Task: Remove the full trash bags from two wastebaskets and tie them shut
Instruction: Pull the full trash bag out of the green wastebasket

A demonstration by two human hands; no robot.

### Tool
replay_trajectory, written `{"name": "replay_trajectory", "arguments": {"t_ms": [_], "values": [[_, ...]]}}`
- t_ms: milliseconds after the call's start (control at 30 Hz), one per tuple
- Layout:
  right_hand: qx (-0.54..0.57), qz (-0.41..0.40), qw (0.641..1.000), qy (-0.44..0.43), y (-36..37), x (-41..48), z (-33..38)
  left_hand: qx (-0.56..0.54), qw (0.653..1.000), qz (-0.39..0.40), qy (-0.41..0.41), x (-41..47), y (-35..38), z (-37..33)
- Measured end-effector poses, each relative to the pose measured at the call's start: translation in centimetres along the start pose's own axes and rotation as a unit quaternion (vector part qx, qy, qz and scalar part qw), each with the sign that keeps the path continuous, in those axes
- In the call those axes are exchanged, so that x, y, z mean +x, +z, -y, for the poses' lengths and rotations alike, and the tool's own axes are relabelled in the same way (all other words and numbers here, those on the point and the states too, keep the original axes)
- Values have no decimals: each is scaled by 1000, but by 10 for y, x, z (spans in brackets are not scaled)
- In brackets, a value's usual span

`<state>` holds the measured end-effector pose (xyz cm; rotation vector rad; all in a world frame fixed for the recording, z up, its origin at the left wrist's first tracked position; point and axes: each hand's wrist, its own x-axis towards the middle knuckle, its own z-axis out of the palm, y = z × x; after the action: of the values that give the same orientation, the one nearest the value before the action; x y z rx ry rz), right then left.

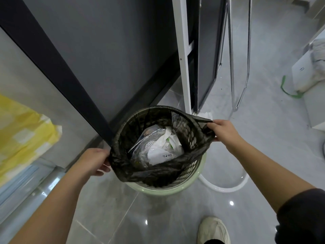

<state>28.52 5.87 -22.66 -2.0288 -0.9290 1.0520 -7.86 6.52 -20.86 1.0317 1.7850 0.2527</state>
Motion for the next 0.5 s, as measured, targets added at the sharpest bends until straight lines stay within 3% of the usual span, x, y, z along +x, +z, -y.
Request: {"name": "replay_trajectory", "arguments": {"t_ms": [100, 233, 333, 500], "values": [[-21, 16, 1000, 8, 6, 2, 3, 4, 1000, 4, -14, 7, 4, -3], [-96, -34, 992, -73, 23, 6, 12, 81, 989, -112, 61, 13, 7, -6], [-2, -62, 989, -133, 19, 3, 21, -36, 980, -161, 112, 9, 2, -10], [108, -80, 978, -159, 11, -12, 11, -125, 915, -289, 253, -7, -1, -20]]}}
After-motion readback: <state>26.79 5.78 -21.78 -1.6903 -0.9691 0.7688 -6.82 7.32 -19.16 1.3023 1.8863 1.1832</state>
